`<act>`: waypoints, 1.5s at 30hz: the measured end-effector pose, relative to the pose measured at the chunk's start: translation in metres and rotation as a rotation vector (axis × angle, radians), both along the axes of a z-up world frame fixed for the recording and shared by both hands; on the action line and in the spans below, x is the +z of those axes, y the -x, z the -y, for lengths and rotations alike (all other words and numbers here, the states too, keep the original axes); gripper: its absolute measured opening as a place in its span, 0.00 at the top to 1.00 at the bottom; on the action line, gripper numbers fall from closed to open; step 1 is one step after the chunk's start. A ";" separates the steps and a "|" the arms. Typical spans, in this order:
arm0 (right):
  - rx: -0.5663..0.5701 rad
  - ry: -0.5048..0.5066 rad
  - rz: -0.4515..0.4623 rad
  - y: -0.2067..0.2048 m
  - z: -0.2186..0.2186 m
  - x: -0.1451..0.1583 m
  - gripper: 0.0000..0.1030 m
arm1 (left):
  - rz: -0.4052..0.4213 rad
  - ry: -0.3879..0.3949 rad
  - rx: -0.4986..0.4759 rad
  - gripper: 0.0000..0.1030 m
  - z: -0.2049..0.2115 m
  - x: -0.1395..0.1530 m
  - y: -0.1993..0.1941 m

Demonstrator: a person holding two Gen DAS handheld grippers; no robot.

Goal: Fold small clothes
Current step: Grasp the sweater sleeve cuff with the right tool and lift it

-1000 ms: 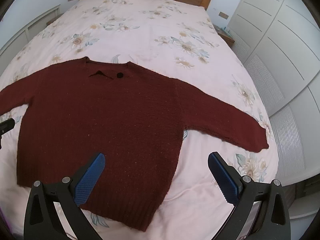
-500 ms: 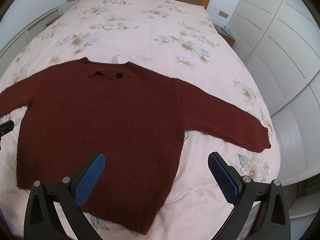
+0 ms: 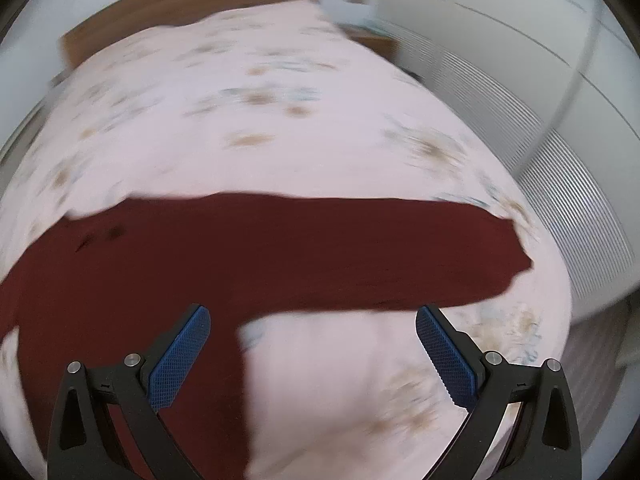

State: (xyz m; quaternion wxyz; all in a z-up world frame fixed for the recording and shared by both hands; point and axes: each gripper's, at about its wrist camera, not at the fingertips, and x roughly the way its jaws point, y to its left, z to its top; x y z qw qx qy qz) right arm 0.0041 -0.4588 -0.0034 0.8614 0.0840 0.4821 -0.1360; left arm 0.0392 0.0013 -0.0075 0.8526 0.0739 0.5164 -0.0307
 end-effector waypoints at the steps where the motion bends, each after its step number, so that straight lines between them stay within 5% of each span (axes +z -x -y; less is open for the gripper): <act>1: -0.043 -0.009 -0.005 -0.004 0.022 -0.006 0.01 | 0.002 -0.001 0.004 0.01 -0.002 0.000 -0.004; 9: -0.265 -0.086 -0.155 -0.024 0.143 -0.090 0.01 | 0.002 0.020 0.062 0.01 -0.016 -0.008 -0.029; 15: -0.424 -0.246 -0.190 -0.015 0.193 -0.149 0.01 | -0.026 0.016 0.119 0.01 -0.024 -0.020 -0.041; 19: -0.476 -0.345 -0.156 -0.012 0.215 -0.164 0.00 | -0.056 0.031 0.142 0.01 -0.030 -0.031 -0.045; 24: -0.493 -0.329 -0.159 -0.018 0.227 -0.164 0.09 | -0.100 0.049 0.175 0.01 -0.037 -0.044 -0.047; 27: -0.481 -0.310 -0.166 -0.023 0.225 -0.159 0.38 | -0.110 0.046 0.176 0.01 -0.035 -0.047 -0.047; 29: -0.464 -0.303 -0.149 -0.024 0.225 -0.151 0.78 | -0.107 0.036 0.172 0.01 -0.034 -0.048 -0.046; 30: -0.450 -0.307 -0.134 -0.027 0.226 -0.143 0.84 | -0.104 0.032 0.169 0.01 -0.033 -0.048 -0.046; 38: -0.293 -0.237 -0.039 -0.044 0.189 -0.072 0.86 | -0.089 0.037 0.146 0.01 -0.032 -0.047 -0.041; 45: -0.072 -0.180 0.079 -0.056 0.078 0.014 0.86 | -0.084 0.074 0.135 0.01 -0.034 -0.045 -0.042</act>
